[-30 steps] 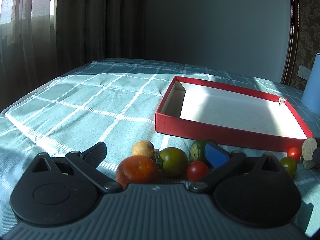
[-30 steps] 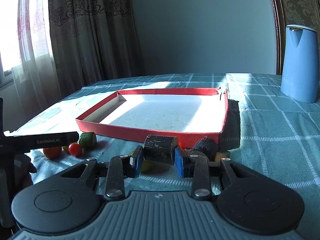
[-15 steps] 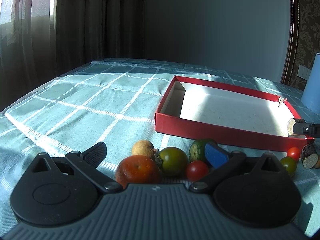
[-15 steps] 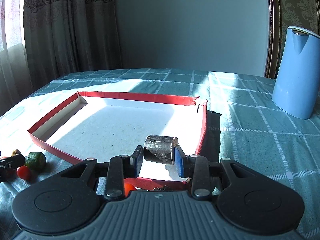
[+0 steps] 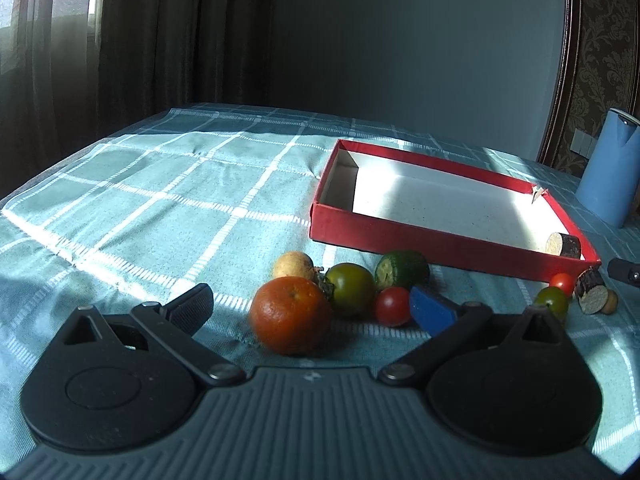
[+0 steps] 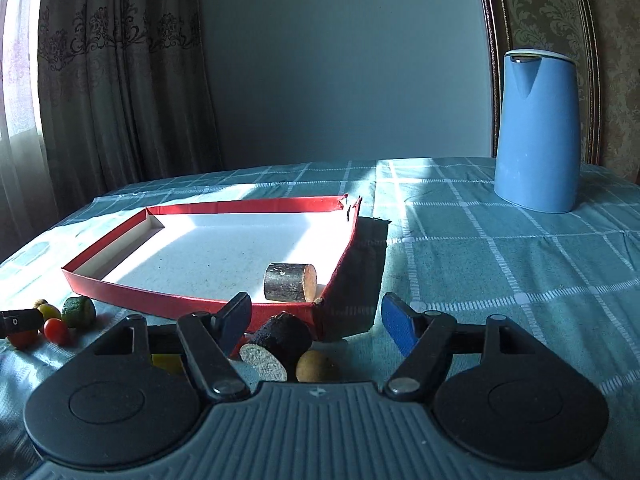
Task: Organize fruits
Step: 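Carry the black cylinder into the red tray and open the right gripper, then grasp the mandarin orange with the left gripper and drop it in the tray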
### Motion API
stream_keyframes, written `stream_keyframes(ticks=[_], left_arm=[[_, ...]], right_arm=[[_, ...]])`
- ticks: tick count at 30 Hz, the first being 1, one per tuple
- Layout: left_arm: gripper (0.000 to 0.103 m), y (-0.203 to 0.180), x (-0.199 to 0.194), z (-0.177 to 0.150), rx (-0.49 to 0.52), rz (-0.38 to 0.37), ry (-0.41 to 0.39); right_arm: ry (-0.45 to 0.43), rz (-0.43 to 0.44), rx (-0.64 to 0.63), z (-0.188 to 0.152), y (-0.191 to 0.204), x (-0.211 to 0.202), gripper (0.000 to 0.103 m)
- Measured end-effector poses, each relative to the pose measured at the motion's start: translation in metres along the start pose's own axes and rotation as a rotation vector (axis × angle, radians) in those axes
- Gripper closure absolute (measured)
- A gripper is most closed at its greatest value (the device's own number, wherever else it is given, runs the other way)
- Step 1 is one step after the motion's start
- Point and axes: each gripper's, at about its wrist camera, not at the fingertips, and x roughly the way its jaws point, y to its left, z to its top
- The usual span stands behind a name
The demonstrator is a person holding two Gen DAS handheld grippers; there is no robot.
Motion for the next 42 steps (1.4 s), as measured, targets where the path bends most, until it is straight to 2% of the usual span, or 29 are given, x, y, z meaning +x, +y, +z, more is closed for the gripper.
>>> stream_keyframes(ticks=[4,7,11,14,18,19,20,22,28,32,36,42], left_arm=[[0.000,-0.005,-0.024,-0.014,0.121,0.003,-0.104],[0.000,-0.008,-0.029,-0.017,0.187,0.012,-0.129],[0.003,-0.004,-0.025,-0.013,0.200,0.011,-0.112],[0.015,0.005,-0.014,-0.006,0.181,-0.003,-0.064],[0.053,0.013,0.003,-0.004,0.146,-0.028,0.032],[0.061,0.013,0.007,-0.004,0.141,-0.042,0.053],[0.064,0.013,0.007,-0.005,0.142,-0.060,0.056],[0.064,0.010,0.006,-0.006,0.160,-0.048,0.051],[0.064,0.010,0.005,-0.007,0.158,-0.046,0.042],[0.065,0.012,0.003,-0.007,0.149,-0.050,0.036],[0.065,0.011,-0.001,-0.008,0.151,-0.041,0.026],[0.065,0.002,-0.014,0.002,0.149,-0.059,-0.019]], right_arm=[[-0.025,0.016,0.038,-0.008,-0.009,-0.013,0.032],[-0.035,0.034,0.040,-0.010,-0.007,-0.016,0.032],[-0.039,0.038,0.039,-0.010,-0.006,-0.016,0.026],[-0.037,0.040,0.053,-0.010,-0.008,-0.016,0.025],[-0.038,0.042,0.061,-0.011,-0.010,-0.016,0.025],[-0.037,0.042,0.064,-0.011,-0.010,-0.016,0.025],[-0.035,0.047,0.071,-0.011,-0.011,-0.016,0.024],[-0.023,0.052,0.081,-0.012,-0.010,-0.015,0.021],[0.051,0.006,0.086,-0.018,-0.002,-0.015,0.020],[0.135,-0.017,0.012,-0.026,0.012,-0.015,0.019],[0.193,-0.077,-0.071,-0.029,0.025,-0.007,0.002],[0.209,-0.099,-0.072,-0.029,0.025,-0.004,0.000]])
